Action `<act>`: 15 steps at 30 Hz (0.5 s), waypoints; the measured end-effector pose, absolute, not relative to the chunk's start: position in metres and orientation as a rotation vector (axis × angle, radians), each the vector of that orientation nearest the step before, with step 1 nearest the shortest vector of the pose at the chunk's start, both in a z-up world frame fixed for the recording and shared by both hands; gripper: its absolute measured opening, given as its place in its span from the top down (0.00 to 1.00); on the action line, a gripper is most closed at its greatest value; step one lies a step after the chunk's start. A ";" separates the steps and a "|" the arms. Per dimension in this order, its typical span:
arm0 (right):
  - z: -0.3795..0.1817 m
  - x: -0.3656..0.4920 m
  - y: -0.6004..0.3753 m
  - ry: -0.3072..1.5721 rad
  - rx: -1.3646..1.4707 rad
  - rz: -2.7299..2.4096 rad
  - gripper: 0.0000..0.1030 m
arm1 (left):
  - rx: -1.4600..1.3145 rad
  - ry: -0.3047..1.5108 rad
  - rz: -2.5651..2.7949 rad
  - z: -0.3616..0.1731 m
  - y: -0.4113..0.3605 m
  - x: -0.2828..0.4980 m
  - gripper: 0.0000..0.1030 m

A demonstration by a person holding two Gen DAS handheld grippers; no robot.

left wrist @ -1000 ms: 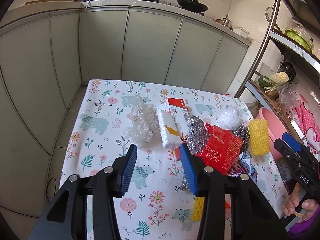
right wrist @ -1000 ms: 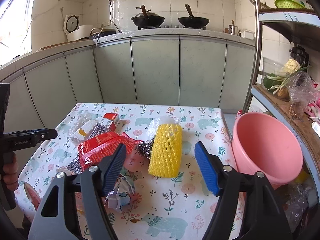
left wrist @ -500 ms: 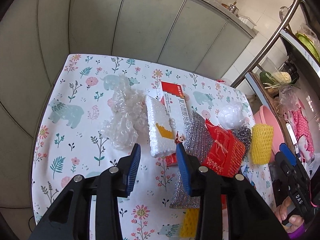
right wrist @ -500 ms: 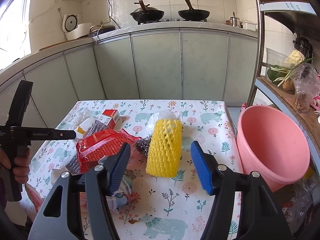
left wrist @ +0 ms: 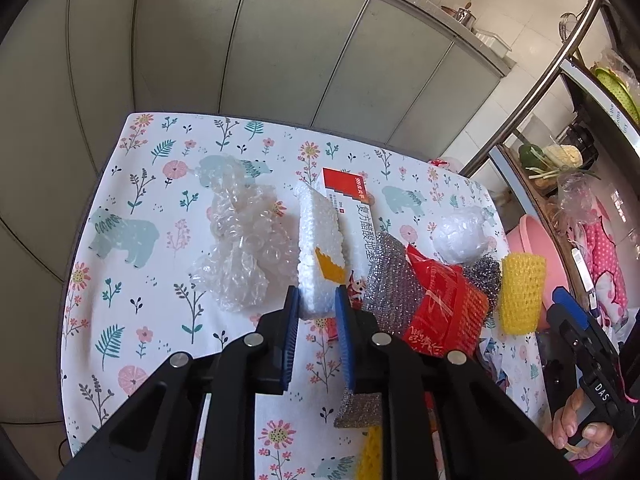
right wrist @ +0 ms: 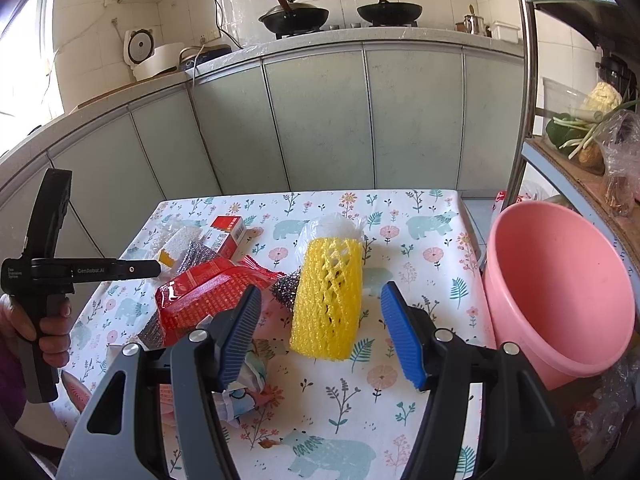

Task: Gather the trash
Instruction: 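Grasp the white foam block with the left gripper while the right gripper approaches the yellow foam net, then grasp the yellow foam net with the right gripper while the left gripper lifts the foam block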

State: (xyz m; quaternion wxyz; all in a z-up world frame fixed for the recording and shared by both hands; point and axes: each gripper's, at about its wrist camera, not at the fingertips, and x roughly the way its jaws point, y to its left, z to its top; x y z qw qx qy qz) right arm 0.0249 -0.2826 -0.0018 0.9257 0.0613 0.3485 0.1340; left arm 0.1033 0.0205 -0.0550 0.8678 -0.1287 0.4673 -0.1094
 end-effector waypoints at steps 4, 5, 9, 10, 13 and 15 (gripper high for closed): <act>-0.004 0.030 -0.285 0.739 0.147 0.293 0.45 | -0.269 0.950 -0.220 -0.044 0.022 0.094 0.87; -0.005 0.032 -0.285 0.745 0.155 0.297 0.45 | -0.271 0.939 -0.224 -0.040 0.023 0.092 0.87; -0.010 0.037 -0.285 0.771 0.169 0.306 0.46 | -0.271 0.895 -0.226 -0.026 0.028 0.082 0.87; -0.012 0.038 -0.284 0.779 0.166 0.305 0.47 | -0.270 0.885 -0.225 -0.023 0.029 0.080 0.87; -0.020 0.045 -0.283 0.817 0.169 0.304 0.47 | -0.271 0.866 -0.225 -0.017 0.031 0.075 0.87; -0.024 0.049 -0.283 0.832 0.182 0.304 0.47 | -0.276 0.860 -0.226 -0.014 0.031 0.072 0.87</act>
